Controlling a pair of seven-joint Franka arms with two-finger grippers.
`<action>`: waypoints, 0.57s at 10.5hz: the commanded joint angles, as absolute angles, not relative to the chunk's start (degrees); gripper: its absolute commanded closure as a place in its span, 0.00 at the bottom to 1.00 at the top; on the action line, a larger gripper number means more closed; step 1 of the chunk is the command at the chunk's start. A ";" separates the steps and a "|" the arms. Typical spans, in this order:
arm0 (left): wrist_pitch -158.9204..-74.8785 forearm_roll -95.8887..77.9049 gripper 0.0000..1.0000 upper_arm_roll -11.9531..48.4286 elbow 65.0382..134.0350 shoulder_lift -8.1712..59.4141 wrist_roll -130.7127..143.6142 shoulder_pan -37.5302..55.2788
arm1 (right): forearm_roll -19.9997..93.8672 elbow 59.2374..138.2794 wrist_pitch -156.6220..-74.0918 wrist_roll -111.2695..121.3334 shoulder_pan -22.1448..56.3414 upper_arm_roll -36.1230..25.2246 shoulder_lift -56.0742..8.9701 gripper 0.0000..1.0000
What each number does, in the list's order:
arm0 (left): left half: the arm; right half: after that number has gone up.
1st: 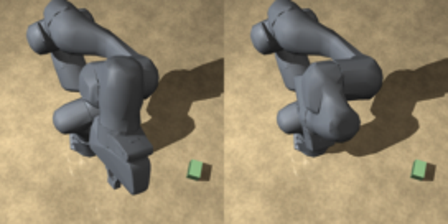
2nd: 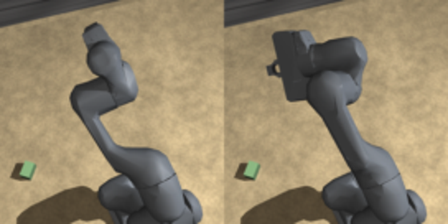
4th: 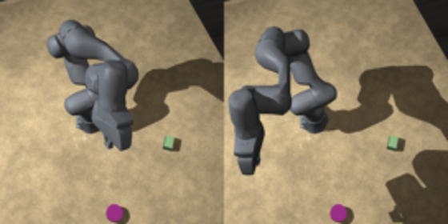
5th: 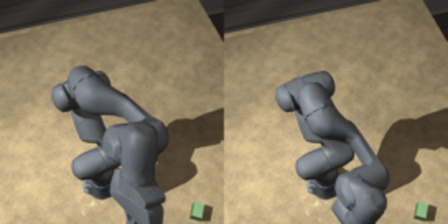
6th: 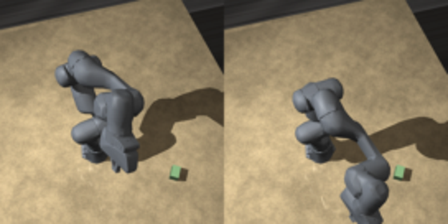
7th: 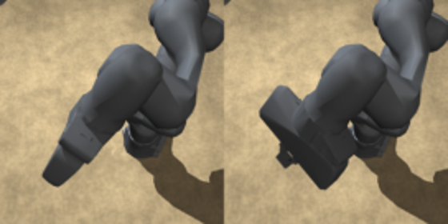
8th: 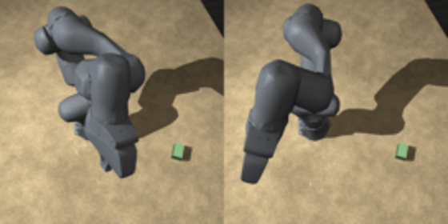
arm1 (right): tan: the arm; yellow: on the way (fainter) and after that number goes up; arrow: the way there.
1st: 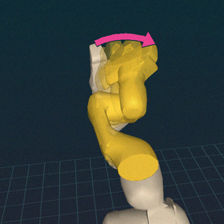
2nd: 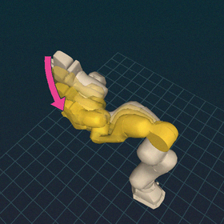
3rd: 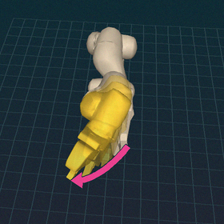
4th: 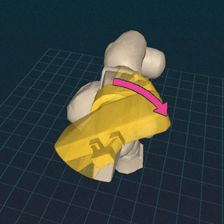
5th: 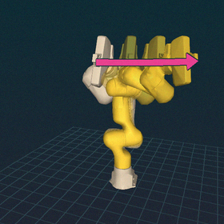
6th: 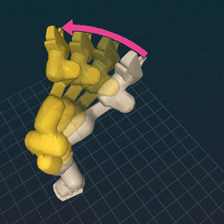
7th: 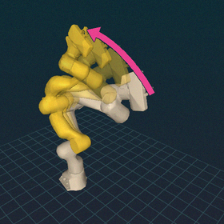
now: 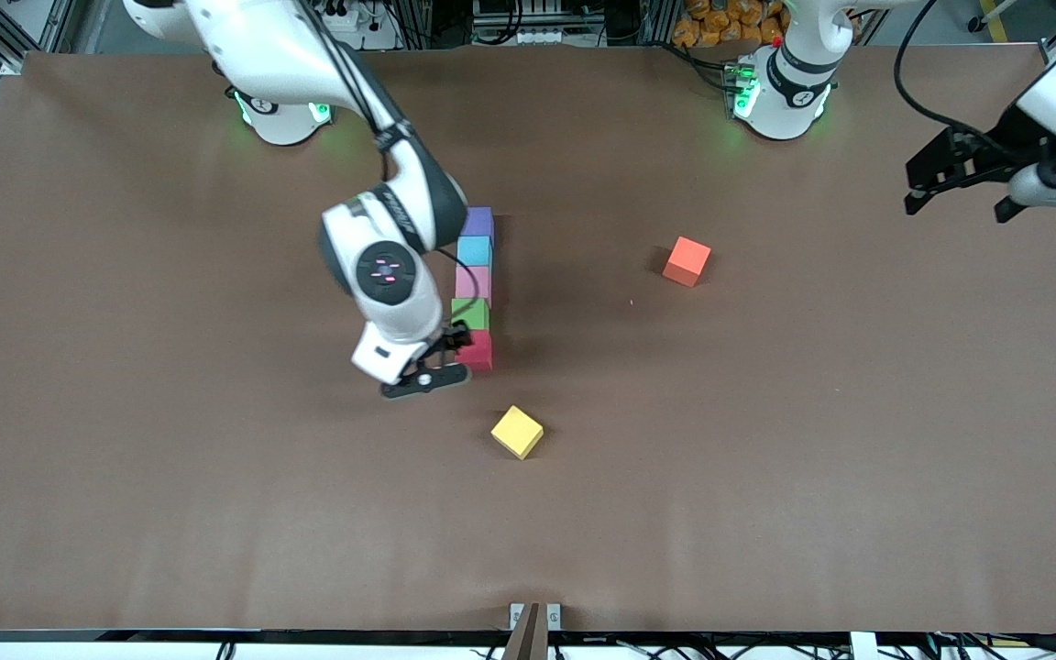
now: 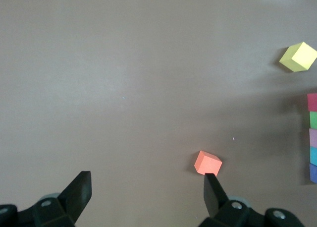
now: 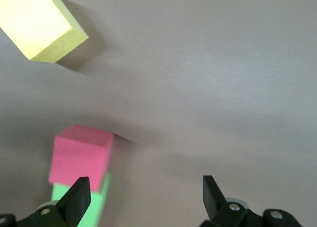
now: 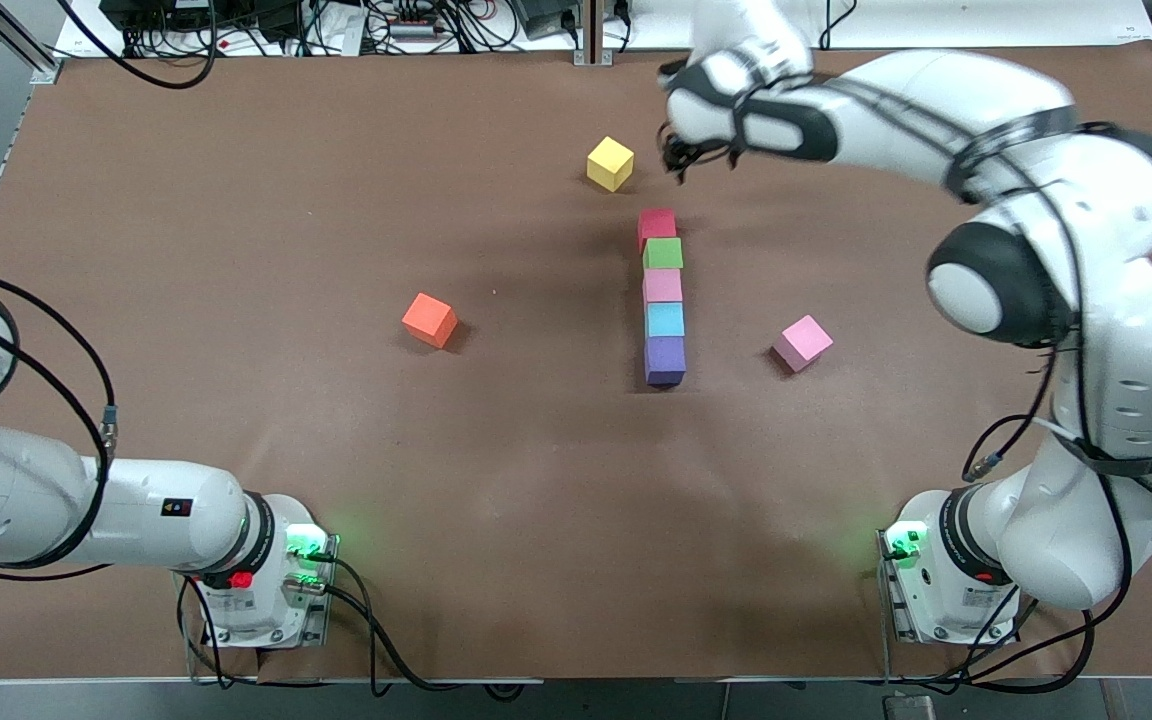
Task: Arrange blocks into number 1
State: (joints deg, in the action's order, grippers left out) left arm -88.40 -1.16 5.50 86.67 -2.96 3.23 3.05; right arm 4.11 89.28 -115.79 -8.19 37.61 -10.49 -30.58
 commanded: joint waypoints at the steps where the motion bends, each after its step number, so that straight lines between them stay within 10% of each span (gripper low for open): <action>1: -86.14 -2.11 0.00 5.27 85.60 -2.73 1.76 2.90 | 2.64 91.23 -107.18 -1.07 31.84 -9.58 -20.43 0.00; 6: -86.13 -1.85 0.00 5.27 85.61 -2.64 2.29 2.90 | 3.16 91.05 -96.17 -11.58 15.25 -8.10 -5.91 0.00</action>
State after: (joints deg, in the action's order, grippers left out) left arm -87.33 -1.16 5.42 86.46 -2.78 3.23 3.04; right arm 3.61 89.11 -97.72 -7.06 20.52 -10.52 -9.92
